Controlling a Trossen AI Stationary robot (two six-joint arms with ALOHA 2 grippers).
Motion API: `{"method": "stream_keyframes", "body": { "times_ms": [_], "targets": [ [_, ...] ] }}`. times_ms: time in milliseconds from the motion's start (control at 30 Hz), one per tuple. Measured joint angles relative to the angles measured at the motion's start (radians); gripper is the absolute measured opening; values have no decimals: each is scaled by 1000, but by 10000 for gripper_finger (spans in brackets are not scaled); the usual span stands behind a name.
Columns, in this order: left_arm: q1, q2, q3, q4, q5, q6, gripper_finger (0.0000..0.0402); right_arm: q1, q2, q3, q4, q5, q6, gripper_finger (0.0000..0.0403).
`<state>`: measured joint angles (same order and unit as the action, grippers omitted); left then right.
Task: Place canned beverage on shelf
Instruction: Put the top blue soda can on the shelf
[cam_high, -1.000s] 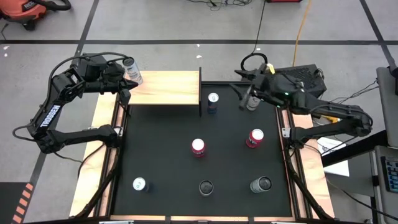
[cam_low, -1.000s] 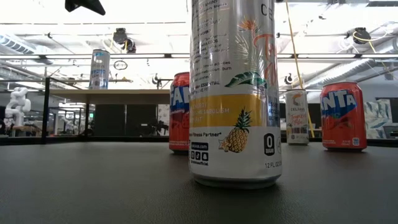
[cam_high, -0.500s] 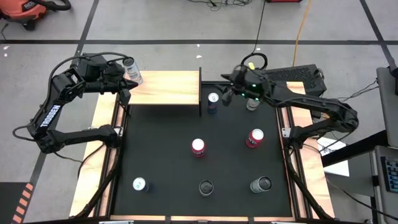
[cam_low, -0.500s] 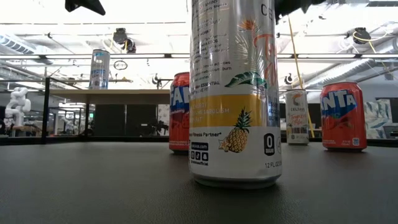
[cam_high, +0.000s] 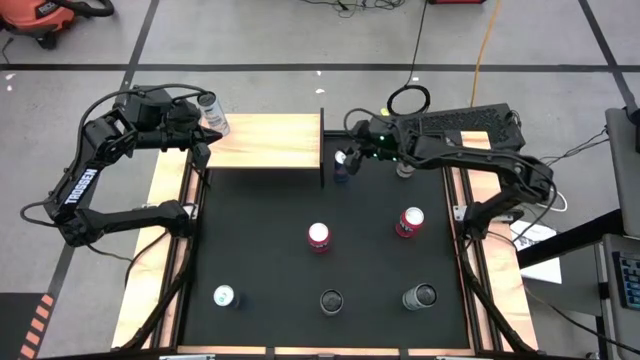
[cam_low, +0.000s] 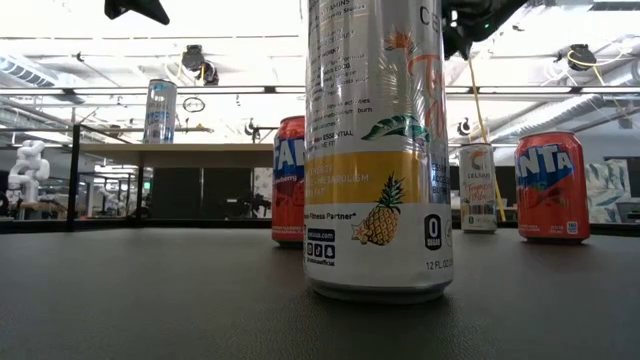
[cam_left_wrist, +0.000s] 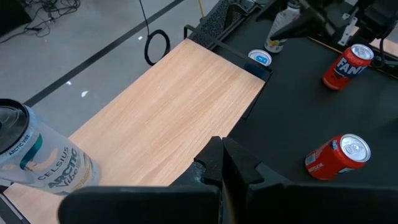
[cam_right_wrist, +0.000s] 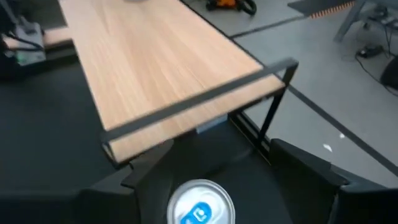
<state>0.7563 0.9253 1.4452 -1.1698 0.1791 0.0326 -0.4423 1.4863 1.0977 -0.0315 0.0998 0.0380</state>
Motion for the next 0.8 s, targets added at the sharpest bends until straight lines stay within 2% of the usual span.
{"method": "stream_keyframes", "body": {
  "times_ms": [200,433,600,800],
  "targets": [
    [0,0,0,-1,0,0,1,-11,49,0,-19,0,3,242],
    [0,0,0,-1,0,0,1,-10,50,0,-86,-1,23,242],
    [0,0,0,-1,0,0,1,-10,48,0,-113,-78,31,242],
    [0,0,0,-1,0,-1,1,-8,49,0,-116,-76,48,242]
  ]
}}
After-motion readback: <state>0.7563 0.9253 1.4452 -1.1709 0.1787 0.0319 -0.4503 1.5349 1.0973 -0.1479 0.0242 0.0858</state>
